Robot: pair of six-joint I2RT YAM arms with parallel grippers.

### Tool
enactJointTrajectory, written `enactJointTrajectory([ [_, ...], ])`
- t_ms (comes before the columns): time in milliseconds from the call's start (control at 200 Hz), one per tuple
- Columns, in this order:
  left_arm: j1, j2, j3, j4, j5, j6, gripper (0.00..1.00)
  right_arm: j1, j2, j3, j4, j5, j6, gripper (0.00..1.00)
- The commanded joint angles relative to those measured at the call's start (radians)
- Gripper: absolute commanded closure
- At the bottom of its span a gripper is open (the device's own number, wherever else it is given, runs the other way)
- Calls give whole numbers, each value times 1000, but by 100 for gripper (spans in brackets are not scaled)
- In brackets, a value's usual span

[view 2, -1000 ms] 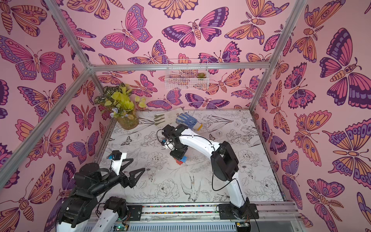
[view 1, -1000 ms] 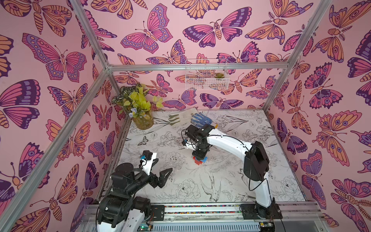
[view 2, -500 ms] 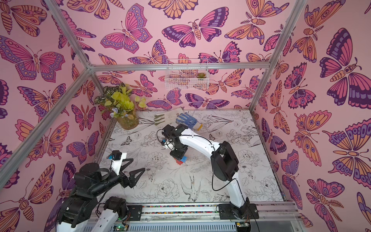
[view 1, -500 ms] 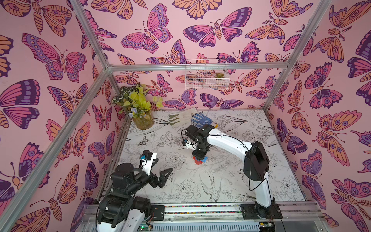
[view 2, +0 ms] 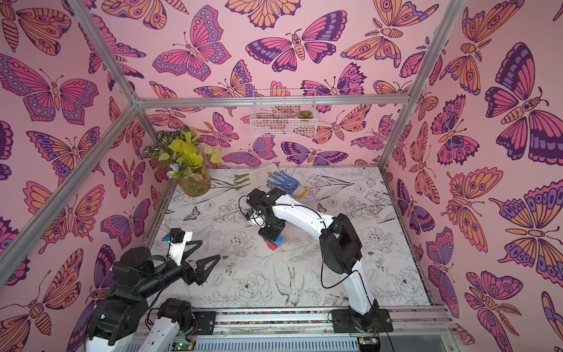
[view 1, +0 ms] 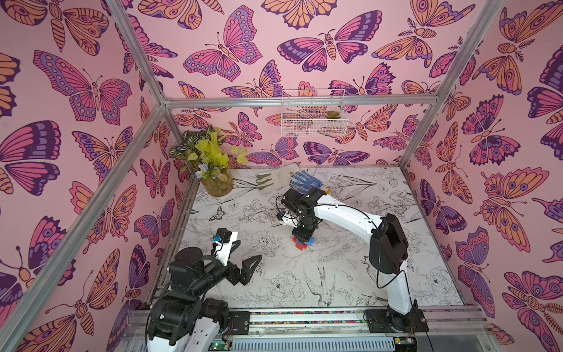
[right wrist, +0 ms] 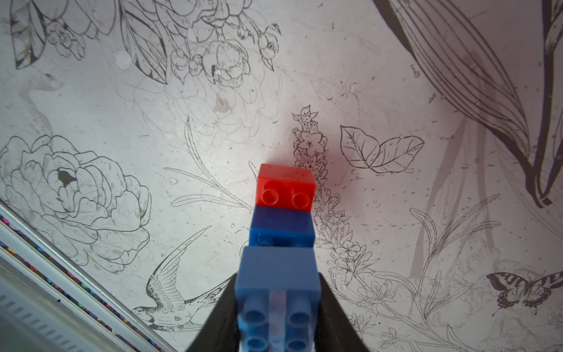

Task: Assemble the letter f with lego
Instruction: Assemble the lego brick with the lego brick.

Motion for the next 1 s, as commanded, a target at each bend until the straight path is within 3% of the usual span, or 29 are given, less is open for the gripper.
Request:
enactJointTrajectory([
  [0,-8,-13,-13,15,6,-1,1,-6,26,18,-8,-20,-5,87],
  [436,-8,-15,-13,15,7,0,1,-6,39,16,-27,-21,-20,87],
  [996,-8,-17,-13,16,4,-1,1,-8,63,17,-81,-42,-163,87],
])
